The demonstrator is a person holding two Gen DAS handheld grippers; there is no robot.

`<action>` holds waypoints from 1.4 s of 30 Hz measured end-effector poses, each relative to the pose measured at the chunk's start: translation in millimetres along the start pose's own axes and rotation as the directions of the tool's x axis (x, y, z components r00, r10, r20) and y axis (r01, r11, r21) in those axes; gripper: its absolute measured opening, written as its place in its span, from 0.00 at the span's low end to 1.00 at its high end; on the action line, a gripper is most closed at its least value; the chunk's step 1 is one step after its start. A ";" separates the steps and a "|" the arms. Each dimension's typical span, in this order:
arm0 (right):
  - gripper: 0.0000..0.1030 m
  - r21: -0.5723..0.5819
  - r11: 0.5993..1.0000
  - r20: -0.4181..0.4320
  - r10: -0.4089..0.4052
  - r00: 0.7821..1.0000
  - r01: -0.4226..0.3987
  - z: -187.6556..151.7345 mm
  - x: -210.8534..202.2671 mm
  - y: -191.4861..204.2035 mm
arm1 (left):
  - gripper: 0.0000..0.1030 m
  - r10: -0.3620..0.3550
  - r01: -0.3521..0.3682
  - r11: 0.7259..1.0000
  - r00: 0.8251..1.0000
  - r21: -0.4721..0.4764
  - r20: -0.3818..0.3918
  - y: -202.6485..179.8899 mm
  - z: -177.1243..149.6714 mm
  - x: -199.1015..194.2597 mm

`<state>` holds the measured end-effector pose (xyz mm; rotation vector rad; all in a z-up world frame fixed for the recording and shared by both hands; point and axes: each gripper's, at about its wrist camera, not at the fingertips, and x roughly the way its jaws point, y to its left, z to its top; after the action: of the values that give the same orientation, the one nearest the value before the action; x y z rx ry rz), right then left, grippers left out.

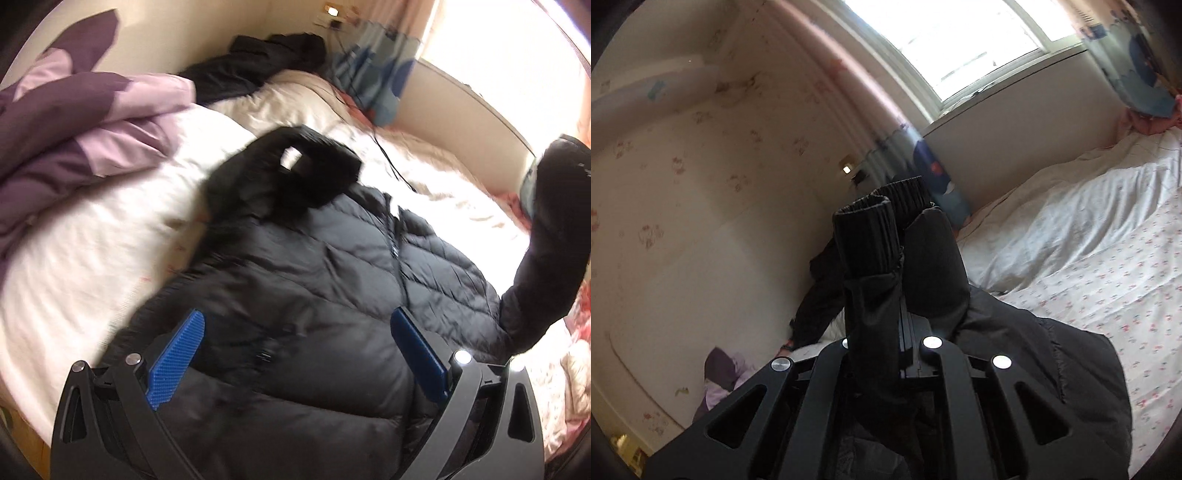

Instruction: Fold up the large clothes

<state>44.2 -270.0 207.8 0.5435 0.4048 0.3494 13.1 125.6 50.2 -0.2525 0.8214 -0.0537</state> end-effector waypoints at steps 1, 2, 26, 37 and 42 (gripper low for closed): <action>0.05 -0.019 1.000 -0.030 0.012 0.999 -0.012 -13.0 16.4 13.7 | 0.94 0.006 -0.005 1.000 1.000 -0.006 0.009 5.0 2.4 -2.9; 0.05 -0.044 0.999 -0.068 0.023 0.997 -0.026 -30.6 37.0 30.8 | 0.94 0.011 -0.011 1.000 1.000 -0.012 0.015 9.3 4.1 -5.0; 0.85 -0.136 0.979 -0.623 0.036 0.781 -0.153 -270.4 150.0 125.3 | 0.94 -0.008 0.009 1.000 0.999 -0.029 0.041 32.0 9.7 -11.0; 0.88 0.206 0.973 -0.391 0.176 0.904 -0.100 -257.9 -10.3 -7.6 | 0.94 0.059 -0.033 0.956 0.995 0.292 -0.078 -97.5 51.2 85.7; 0.88 0.328 0.932 -0.369 0.276 0.888 -0.153 -266.9 -11.8 -27.8 | 0.94 0.334 -0.296 0.891 0.941 0.343 -0.056 -135.5 91.9 182.2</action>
<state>-82.1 -183.8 -13.1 0.8109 0.8152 0.6321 211.2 -13.5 12.5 0.2062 0.9443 0.1018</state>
